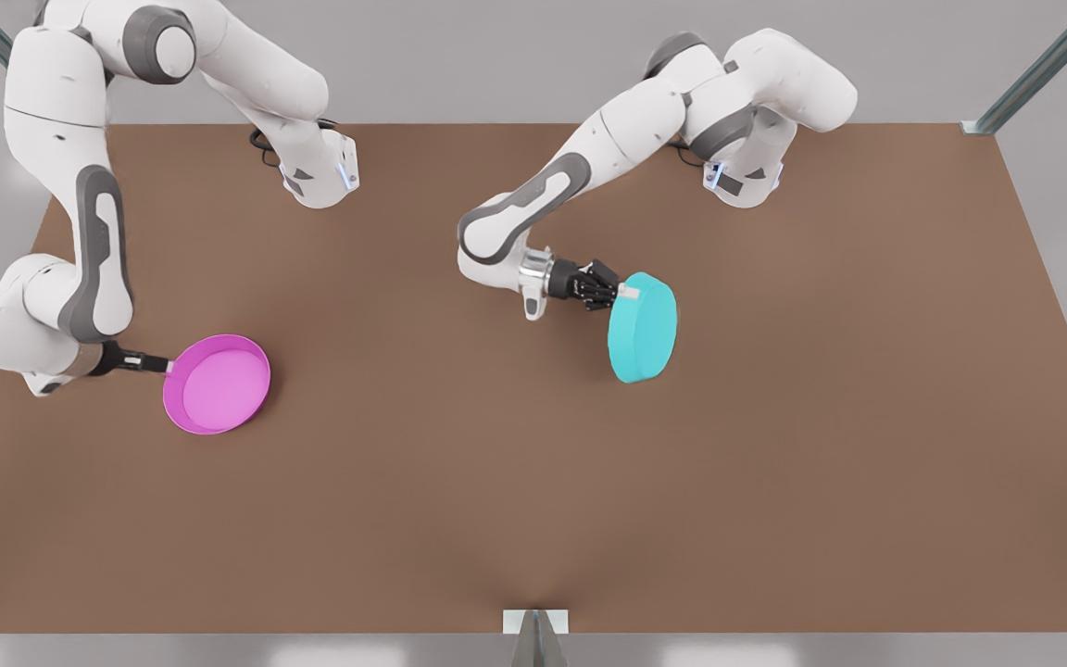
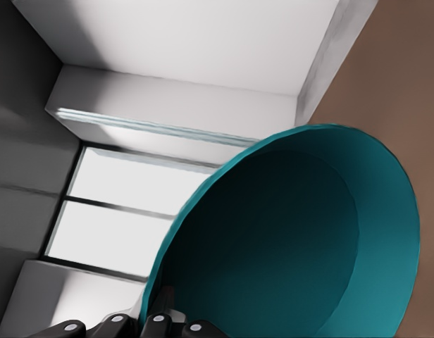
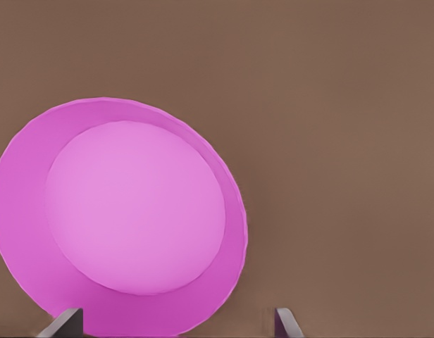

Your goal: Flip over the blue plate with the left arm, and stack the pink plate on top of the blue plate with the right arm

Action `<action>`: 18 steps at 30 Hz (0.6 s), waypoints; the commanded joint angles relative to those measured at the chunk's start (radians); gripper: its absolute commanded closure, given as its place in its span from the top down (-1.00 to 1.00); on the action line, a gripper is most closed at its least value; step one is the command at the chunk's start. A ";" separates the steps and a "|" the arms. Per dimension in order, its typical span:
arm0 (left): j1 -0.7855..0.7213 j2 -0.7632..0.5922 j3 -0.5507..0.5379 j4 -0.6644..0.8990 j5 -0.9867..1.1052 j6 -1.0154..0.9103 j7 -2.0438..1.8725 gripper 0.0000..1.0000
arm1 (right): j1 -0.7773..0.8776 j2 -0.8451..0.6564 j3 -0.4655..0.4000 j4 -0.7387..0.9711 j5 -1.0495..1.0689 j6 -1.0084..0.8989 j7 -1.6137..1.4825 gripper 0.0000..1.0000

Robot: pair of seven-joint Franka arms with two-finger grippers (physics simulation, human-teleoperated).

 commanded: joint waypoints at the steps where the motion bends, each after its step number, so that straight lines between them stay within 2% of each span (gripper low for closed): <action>1: -0.008 0.017 0.000 0.023 0.004 -0.009 0.000 -0.57 | -0.008 0.005 0.000 -0.004 0.002 0.000 -0.009 1.00; 5: -0.063 0.109 0.000 0.149 -0.028 -0.065 0.001 -0.57 | -0.062 0.082 0.000 0.008 0.114 0.054 -0.191 1.00; 7: -0.078 0.120 0.000 0.149 -0.031 -0.070 0.000 -0.57 | -0.083 0.155 0.000 0.067 0.147 0.072 -0.242 1.00; 18: -0.098 0.183 0.002 0.149 0.045 -0.093 -0.007 -0.57 | -0.059 0.220 0.000 0.065 0.161 0.115 -0.288 1.00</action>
